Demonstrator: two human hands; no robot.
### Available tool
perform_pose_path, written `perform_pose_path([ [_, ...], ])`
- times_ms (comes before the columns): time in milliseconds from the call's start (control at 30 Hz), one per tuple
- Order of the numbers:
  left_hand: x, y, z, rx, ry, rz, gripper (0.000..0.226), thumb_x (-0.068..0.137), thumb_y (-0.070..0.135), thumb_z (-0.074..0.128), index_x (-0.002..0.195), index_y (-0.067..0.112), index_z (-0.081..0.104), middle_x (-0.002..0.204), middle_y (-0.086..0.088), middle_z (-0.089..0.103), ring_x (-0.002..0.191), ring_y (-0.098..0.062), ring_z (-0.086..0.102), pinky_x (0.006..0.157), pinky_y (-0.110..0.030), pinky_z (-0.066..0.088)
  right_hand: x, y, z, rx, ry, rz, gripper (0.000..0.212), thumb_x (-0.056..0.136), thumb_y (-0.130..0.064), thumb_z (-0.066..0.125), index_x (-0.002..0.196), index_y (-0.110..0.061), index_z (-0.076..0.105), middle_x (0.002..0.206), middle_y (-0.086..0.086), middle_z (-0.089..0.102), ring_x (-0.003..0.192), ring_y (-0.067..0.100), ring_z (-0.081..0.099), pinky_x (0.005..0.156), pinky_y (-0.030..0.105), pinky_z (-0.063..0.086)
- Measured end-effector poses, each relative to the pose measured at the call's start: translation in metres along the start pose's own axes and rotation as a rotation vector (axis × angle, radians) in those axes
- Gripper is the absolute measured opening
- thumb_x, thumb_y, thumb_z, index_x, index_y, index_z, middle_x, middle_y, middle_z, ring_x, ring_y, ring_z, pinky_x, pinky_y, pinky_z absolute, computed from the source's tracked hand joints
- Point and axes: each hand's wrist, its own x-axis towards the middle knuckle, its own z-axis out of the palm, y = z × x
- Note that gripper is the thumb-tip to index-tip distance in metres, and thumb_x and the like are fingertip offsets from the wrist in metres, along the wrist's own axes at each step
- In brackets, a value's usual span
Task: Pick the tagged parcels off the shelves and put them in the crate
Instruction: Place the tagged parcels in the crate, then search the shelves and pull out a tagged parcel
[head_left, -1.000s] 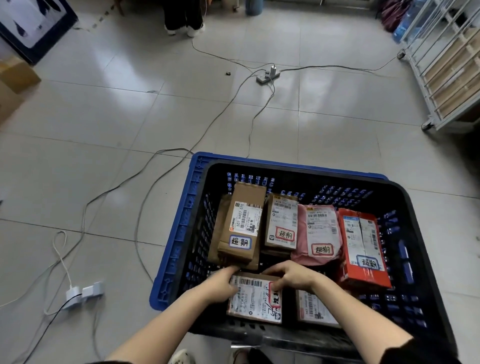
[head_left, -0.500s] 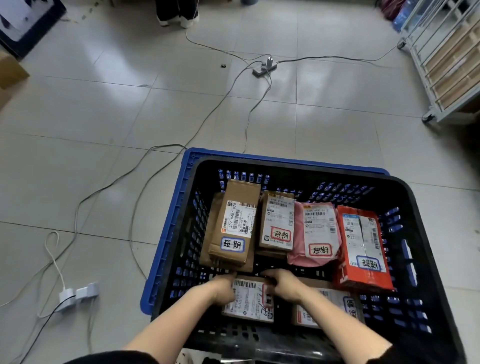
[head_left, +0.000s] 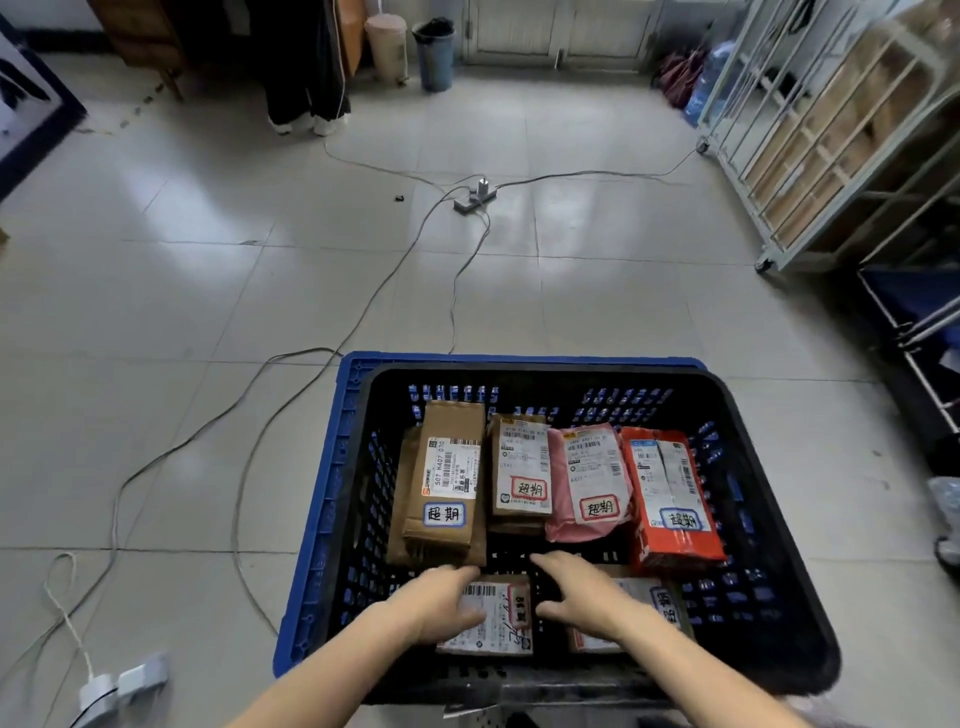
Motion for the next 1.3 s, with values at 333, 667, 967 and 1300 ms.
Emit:
perform_pose_path([
  [333,-0.049,0.054,-0.026,0.332,0.235,0.311,0.057,0.091,0.044,0.048,0.139,0.016,0.037,0.138,-0.007,0.047,0.129,-0.024,0.041,0.105,-0.036,0.039,-0.105,-0.023,-0.013,-0.064,0.436,0.201,0.072,0.088,-0.048,0.05,0.147,-0.018,0.022,0.151,0.001,0.031,0.14,0.015,0.025,0.114,0.031,0.022],
  [667,-0.109,0.089,-0.015,0.565,0.298,0.629,0.06,0.091,0.044,0.046,0.143,0.017,0.033,0.141,-0.005,0.045,0.131,-0.024,0.04,0.105,-0.035,0.036,-0.24,-0.065,0.054,0.104,0.648,0.577,0.075,0.088,-0.051,0.049,0.148,-0.019,0.018,0.154,0.0,0.025,0.141,0.017,0.023,0.113,0.031,0.021],
  [967,-0.154,0.152,0.052,0.702,0.175,0.834,0.056,0.089,0.046,0.05,0.136,0.016,0.041,0.139,-0.007,0.047,0.129,-0.026,0.041,0.105,-0.037,0.038,-0.352,-0.097,0.127,0.267,0.699,0.887,0.071,0.089,-0.046,0.052,0.147,-0.016,0.022,0.151,0.004,0.032,0.138,0.022,0.03,0.112,0.035,0.026],
  [1300,-0.236,0.208,0.168,0.886,0.012,1.035,0.054,0.093,0.044,0.044,0.138,0.015,0.037,0.139,-0.008,0.044,0.129,-0.028,0.038,0.105,-0.039,0.036,-0.483,-0.138,0.234,0.475,0.782,1.195,0.067,0.091,-0.045,0.048,0.147,-0.019,0.022,0.151,0.003,0.031,0.137,0.022,0.032,0.108,0.036,0.032],
])
